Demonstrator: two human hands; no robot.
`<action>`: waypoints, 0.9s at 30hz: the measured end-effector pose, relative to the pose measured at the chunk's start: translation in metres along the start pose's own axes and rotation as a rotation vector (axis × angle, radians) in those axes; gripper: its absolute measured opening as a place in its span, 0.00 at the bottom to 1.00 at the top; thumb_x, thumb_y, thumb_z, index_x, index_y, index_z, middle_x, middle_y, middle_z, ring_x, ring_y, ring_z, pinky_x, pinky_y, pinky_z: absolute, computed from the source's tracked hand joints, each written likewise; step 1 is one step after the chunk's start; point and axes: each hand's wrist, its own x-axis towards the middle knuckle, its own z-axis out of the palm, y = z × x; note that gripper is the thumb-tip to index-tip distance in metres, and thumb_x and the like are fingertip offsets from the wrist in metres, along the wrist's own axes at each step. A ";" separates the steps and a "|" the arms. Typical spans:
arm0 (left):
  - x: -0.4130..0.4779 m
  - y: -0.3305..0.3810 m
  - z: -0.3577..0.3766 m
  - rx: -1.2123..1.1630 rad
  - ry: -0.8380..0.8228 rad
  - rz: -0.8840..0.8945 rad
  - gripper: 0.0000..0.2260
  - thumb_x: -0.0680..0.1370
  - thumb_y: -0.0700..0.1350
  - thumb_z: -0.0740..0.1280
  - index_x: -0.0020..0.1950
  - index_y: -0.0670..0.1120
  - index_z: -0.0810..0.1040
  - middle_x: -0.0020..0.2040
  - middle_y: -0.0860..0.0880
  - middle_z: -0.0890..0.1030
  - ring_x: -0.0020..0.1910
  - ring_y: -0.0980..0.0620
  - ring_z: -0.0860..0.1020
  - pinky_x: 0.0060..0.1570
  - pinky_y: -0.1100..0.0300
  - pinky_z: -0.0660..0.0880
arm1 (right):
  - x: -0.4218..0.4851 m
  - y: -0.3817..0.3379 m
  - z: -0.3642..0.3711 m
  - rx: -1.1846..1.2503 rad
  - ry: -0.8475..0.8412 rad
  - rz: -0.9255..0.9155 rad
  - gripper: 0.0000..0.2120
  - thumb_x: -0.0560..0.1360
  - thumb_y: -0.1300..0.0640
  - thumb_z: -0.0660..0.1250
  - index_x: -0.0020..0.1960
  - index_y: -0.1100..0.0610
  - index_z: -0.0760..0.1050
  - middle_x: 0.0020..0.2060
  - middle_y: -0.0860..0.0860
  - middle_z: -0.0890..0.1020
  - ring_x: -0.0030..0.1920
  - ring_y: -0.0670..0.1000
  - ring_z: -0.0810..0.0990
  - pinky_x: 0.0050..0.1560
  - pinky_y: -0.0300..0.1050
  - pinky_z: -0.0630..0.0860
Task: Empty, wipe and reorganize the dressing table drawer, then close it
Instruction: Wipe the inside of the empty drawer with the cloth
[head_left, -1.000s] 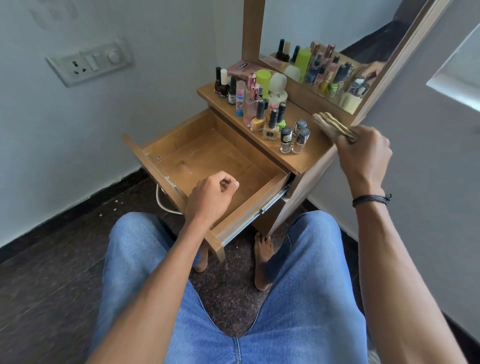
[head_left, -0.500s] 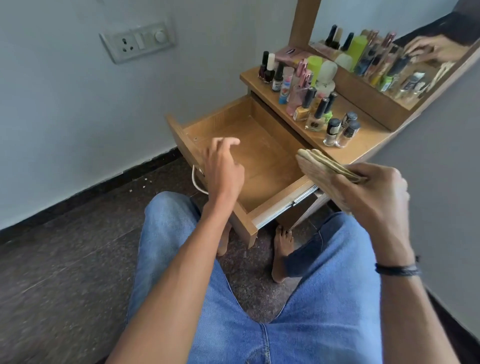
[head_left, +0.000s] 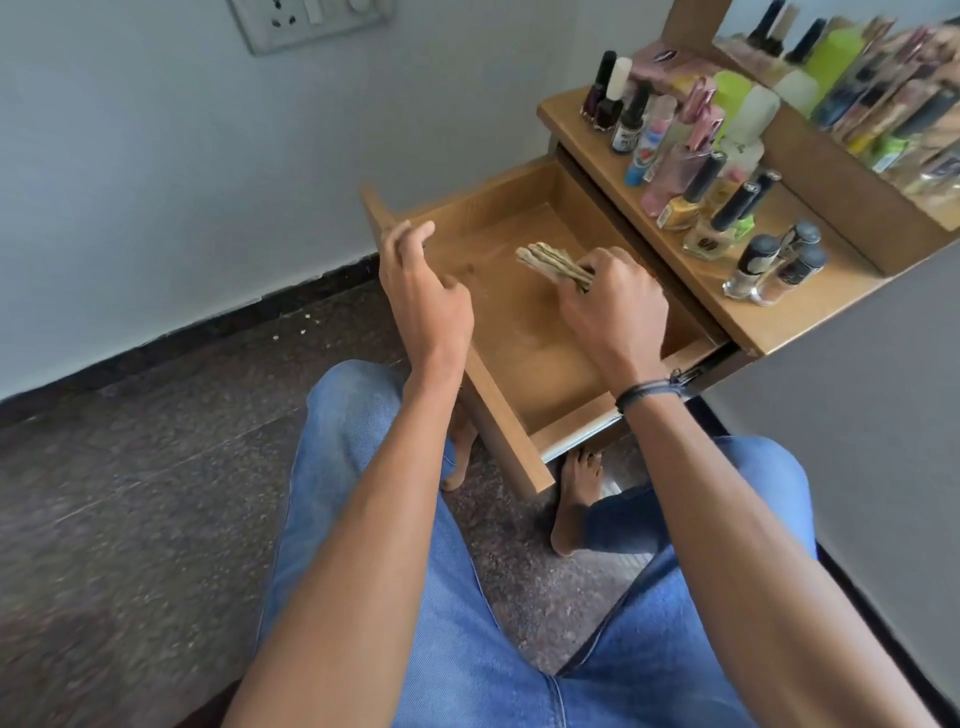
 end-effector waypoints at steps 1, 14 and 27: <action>0.001 -0.001 0.001 -0.020 0.009 -0.017 0.28 0.72 0.24 0.60 0.69 0.42 0.74 0.74 0.46 0.68 0.75 0.50 0.65 0.72 0.59 0.66 | 0.005 0.000 0.007 -0.033 -0.010 -0.003 0.14 0.78 0.49 0.65 0.55 0.57 0.81 0.50 0.54 0.83 0.48 0.58 0.81 0.49 0.50 0.74; 0.007 -0.012 0.011 -0.150 0.091 -0.119 0.24 0.83 0.38 0.62 0.79 0.40 0.61 0.79 0.46 0.62 0.78 0.51 0.60 0.68 0.77 0.53 | 0.045 0.012 0.088 -0.062 -0.647 -0.162 0.31 0.85 0.46 0.54 0.83 0.45 0.43 0.82 0.53 0.37 0.81 0.58 0.38 0.78 0.64 0.43; 0.006 -0.013 0.012 -0.196 0.087 -0.143 0.22 0.84 0.36 0.57 0.79 0.40 0.61 0.80 0.47 0.61 0.78 0.53 0.60 0.66 0.79 0.52 | 0.043 -0.019 0.094 -0.169 -0.546 -0.383 0.23 0.83 0.43 0.51 0.77 0.39 0.65 0.82 0.42 0.53 0.74 0.60 0.60 0.68 0.65 0.62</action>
